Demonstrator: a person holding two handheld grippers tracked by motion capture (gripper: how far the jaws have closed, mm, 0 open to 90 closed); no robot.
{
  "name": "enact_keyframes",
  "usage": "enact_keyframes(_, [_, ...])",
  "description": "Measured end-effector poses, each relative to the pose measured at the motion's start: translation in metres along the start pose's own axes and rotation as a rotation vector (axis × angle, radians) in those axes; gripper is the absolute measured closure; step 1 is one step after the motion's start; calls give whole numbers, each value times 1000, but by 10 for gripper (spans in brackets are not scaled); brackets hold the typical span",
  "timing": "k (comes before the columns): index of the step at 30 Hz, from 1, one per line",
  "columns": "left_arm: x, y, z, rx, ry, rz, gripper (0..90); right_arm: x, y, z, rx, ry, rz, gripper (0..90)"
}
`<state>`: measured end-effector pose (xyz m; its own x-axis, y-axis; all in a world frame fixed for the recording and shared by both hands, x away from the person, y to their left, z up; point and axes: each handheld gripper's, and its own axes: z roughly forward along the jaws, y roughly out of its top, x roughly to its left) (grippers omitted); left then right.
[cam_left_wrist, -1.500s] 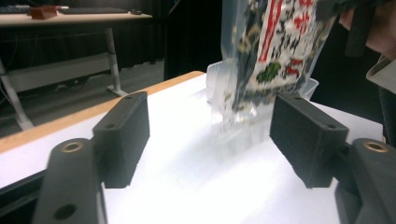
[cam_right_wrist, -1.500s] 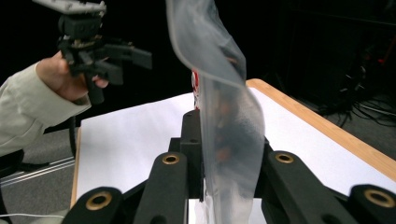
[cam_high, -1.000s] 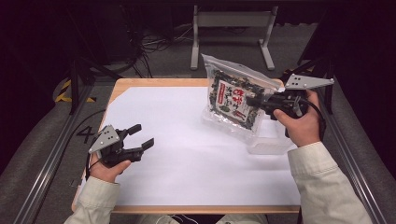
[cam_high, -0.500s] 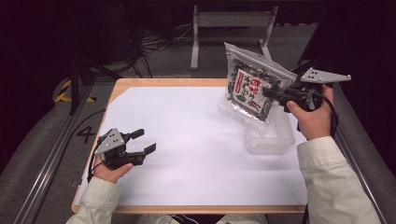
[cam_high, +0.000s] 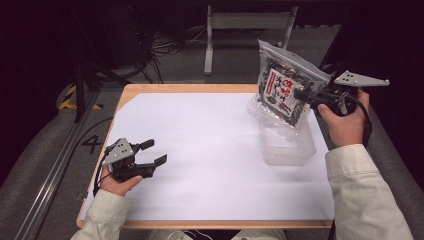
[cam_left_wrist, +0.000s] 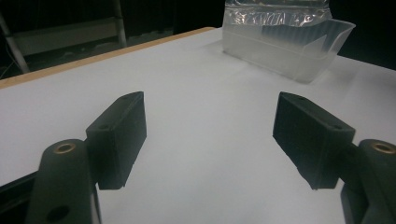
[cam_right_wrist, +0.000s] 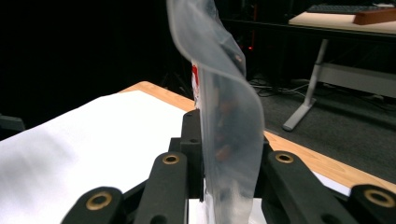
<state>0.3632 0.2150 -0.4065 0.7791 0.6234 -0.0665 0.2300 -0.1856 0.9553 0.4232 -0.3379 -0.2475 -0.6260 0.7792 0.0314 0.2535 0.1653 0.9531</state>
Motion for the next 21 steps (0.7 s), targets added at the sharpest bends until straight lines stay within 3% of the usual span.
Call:
enact_keyframes(6, [0, 0, 0, 5, 5, 2, 268, -5, 0, -5, -8, -28, 11, 763])
enact_keyframes(12, [0, 0, 0, 9, 9, -5, 272, -5, -1, -12, -7, -103, 26, 763])
enact_keyframes(21, [0, 0, 0, 9, 14, 2, 274, -5, -9, -20, -9, -173, 50, 763])
